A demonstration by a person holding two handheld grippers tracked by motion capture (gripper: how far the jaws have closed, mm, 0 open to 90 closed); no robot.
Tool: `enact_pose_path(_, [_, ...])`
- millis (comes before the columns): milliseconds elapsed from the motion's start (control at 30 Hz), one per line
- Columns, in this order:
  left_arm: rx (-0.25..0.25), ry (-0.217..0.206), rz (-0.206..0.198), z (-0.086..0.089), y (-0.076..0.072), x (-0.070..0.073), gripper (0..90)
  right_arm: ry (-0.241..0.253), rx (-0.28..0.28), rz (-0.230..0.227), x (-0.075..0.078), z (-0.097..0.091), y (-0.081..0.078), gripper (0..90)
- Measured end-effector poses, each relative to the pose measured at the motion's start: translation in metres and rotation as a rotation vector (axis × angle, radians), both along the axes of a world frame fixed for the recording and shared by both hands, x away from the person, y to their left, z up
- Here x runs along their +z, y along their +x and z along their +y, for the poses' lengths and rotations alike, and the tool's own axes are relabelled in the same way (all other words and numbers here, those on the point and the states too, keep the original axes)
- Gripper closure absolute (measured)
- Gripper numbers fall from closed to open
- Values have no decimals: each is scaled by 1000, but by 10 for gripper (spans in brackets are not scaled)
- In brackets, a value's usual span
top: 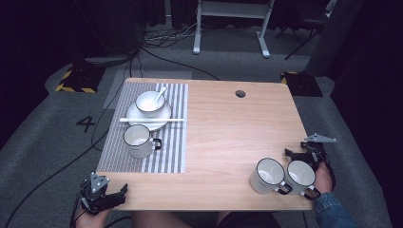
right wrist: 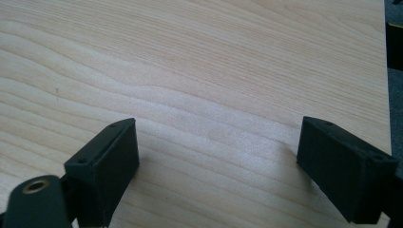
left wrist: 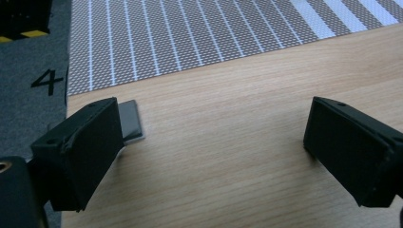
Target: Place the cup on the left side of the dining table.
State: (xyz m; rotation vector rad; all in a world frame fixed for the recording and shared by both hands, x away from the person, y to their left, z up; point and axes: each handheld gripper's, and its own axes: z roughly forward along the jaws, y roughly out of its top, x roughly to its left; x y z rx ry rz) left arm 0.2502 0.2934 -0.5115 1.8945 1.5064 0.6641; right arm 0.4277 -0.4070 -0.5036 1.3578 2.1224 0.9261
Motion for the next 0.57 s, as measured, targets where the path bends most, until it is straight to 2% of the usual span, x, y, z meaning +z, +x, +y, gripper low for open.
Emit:
enact_pose_path(67, [6,-10,-1,1,-1,-1,55,-6,0,-1,0,0,0,138])
enact_pose_path(233, [3,-31,-78,3,-7,-9,44,1,0,1,0,0,0,138])
enact_pose_path(267, [3,-31,-78,3,-7,-9,43,1,1,1,0,0,0,138])
enact_pose_path(333, [20,-58,-109,6,-10,-14,38,3,0,0,0,0,0,138])
enact_pose_path(400, [15,-61,-123,8,-11,-15,38,6,-2,1,0,1,0,138])
enact_pose_path(567, [9,-61,-114,9,-11,-14,42,6,-2,2,0,1,0,138])
